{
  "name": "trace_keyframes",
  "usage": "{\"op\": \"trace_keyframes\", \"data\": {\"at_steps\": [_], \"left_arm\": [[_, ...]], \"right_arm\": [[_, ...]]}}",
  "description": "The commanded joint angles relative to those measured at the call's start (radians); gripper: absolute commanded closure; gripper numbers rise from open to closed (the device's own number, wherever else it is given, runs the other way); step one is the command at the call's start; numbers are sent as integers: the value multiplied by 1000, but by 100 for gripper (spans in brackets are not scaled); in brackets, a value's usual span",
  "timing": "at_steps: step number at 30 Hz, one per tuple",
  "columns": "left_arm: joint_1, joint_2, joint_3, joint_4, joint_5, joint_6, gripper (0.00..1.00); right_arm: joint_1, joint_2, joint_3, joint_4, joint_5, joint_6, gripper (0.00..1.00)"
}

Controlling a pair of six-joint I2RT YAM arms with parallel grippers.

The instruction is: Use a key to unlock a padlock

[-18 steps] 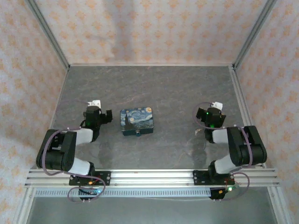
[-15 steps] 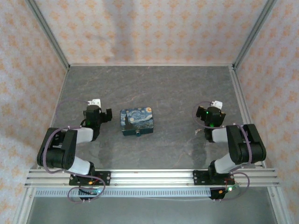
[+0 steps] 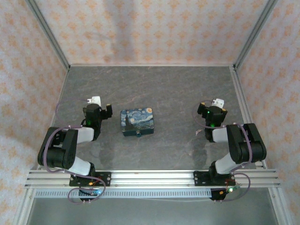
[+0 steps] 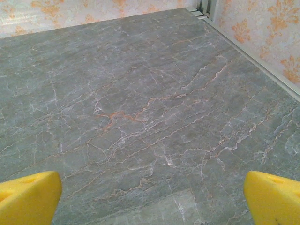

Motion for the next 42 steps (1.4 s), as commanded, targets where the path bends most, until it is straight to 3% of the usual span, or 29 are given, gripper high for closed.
{"op": "trace_keyframes", "data": {"at_steps": [1, 8, 10, 13, 16, 19, 21, 24, 26, 29, 32, 37, 42], "left_arm": [[-9, 15, 26, 50, -42, 26, 0], [-9, 13, 24, 52, -42, 26, 0], [-9, -20, 59, -20, -77, 11, 0], [-7, -59, 209, -301, -133, -14, 0], [-6, -103, 266, -406, -174, -61, 0], [-3, -166, 329, -521, -160, -184, 0], [2, -178, 409, -687, -167, -397, 0], [22, -146, 502, -855, 11, -561, 2], [16, -146, 490, -835, 166, -608, 15], [-41, -180, 447, -834, 276, -656, 21], [-175, -240, 425, -891, 237, -620, 22], [-382, -307, 377, -914, 176, -626, 21], [-495, -317, 369, -950, 133, -628, 21]], "right_arm": [[9, 16, 25, 52, 26, -15, 1], [8, 11, 26, 53, 33, -12, 1], [9, -36, 34, -4, 29, -13, 1], [9, -188, 101, -269, 27, 4, 1], [9, -332, 110, -377, 8, 51, 1], [8, -499, 146, -599, 32, 207, 1], [8, -599, 186, -816, 59, 389, 1], [8, -711, 153, -865, -38, 501, 2], [8, -751, 178, -978, -128, 535, 17], [8, -706, 290, -1274, -209, 560, 34], [9, -647, 324, -1428, -267, 568, 49], [55, -536, 374, -1588, -261, 557, 50], [143, -431, 379, -1604, -204, 575, 49]]}}
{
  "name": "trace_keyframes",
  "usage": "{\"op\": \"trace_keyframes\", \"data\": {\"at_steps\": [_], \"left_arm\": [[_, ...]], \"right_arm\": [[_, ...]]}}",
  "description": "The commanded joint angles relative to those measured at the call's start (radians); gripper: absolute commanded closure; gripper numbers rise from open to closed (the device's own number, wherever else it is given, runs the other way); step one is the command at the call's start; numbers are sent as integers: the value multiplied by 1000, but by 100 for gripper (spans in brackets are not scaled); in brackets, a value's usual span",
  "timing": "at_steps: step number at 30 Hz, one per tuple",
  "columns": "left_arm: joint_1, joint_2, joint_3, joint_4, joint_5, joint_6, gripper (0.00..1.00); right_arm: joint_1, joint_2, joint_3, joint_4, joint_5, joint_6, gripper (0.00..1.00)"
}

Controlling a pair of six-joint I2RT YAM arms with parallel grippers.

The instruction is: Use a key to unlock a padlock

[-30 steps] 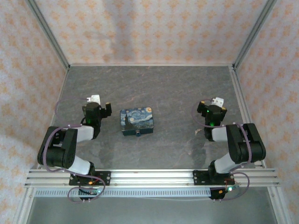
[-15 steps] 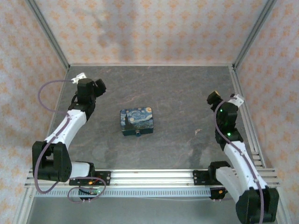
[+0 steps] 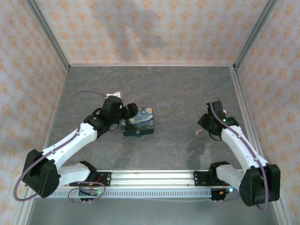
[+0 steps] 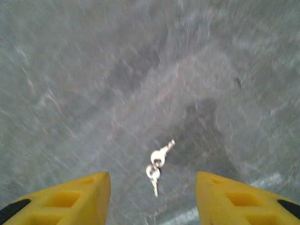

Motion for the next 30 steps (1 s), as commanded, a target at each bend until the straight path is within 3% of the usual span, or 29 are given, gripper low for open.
{"op": "trace_keyframes", "data": {"at_steps": [1, 16, 30], "left_arm": [[-47, -8, -16, -60, -52, -19, 21], [-104, -2, -27, -66, -51, -49, 20], [-107, -35, -60, -71, -63, -71, 20]], "right_arm": [[38, 46, 28, -92, 29, 32, 49], [93, 319, 57, 44, 12, 69, 63], [93, 405, 70, 76, 53, 67, 72]]}}
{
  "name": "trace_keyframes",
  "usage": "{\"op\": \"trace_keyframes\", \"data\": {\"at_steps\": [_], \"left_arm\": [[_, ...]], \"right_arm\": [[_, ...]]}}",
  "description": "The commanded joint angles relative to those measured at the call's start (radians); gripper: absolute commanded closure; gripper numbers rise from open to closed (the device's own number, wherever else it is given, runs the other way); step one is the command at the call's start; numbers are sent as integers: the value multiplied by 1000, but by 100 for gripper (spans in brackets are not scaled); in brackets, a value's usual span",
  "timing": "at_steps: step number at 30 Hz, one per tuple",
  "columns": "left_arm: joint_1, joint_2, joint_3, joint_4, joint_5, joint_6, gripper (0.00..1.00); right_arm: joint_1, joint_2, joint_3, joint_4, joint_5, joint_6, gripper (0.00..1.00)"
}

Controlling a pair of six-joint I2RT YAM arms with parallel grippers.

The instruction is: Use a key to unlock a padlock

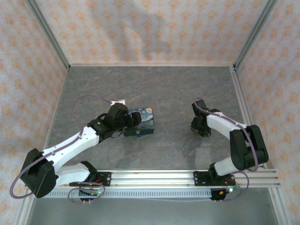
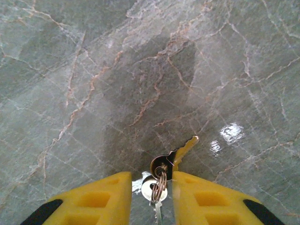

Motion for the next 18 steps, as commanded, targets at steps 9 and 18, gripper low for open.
{"op": "trace_keyframes", "data": {"at_steps": [9, 18], "left_arm": [[-10, -42, -19, -25, -35, -22, 20], [-10, -66, 8, -42, -36, -17, 19]], "right_arm": [[2, 29, 5, 25, 53, -2, 97], [3, -211, 15, -6, 8, -55, 100]]}}
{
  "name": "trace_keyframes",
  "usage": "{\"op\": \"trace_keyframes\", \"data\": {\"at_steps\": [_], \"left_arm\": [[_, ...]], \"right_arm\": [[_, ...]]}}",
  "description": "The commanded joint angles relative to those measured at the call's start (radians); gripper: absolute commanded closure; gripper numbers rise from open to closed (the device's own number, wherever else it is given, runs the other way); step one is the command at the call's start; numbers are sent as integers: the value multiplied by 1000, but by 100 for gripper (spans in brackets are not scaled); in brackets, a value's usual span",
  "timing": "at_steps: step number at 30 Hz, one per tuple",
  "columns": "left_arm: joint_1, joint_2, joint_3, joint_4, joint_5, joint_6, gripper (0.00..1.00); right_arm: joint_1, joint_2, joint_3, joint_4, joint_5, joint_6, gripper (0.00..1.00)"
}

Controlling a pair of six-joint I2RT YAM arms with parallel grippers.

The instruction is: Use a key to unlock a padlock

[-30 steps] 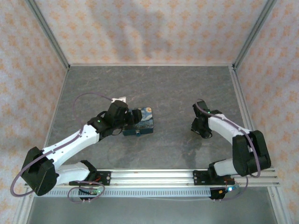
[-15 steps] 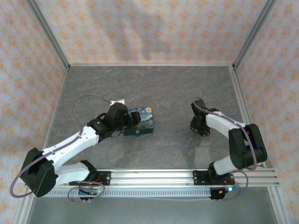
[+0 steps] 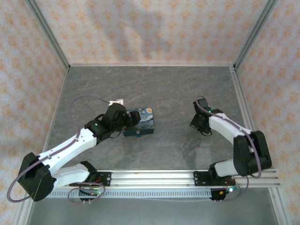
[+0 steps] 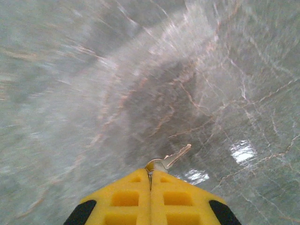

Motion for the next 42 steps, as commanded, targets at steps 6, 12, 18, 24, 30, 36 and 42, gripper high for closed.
{"op": "trace_keyframes", "data": {"at_steps": [6, 12, 18, 24, 30, 36, 42], "left_arm": [[-10, -11, 91, -54, 1, 19, 18], [-10, 16, 204, -41, 123, 32, 16], [-10, 51, 321, -12, 300, 29, 19], [-10, 59, 366, 80, 466, 16, 23], [-10, -6, 240, 332, 501, -52, 30], [-10, 0, 173, 647, 496, -160, 24], [-19, 122, 200, 920, 505, -269, 22]], "right_arm": [[9, -334, 66, 4, -183, -123, 100], [20, -439, 171, 59, -459, -157, 100], [32, -494, 190, 221, -732, -104, 100], [36, -519, 167, 372, -848, 21, 100], [37, -536, 89, 637, -855, 275, 100], [38, -559, -31, 979, -768, 541, 100], [55, -555, -120, 1255, -643, 706, 100]]}}
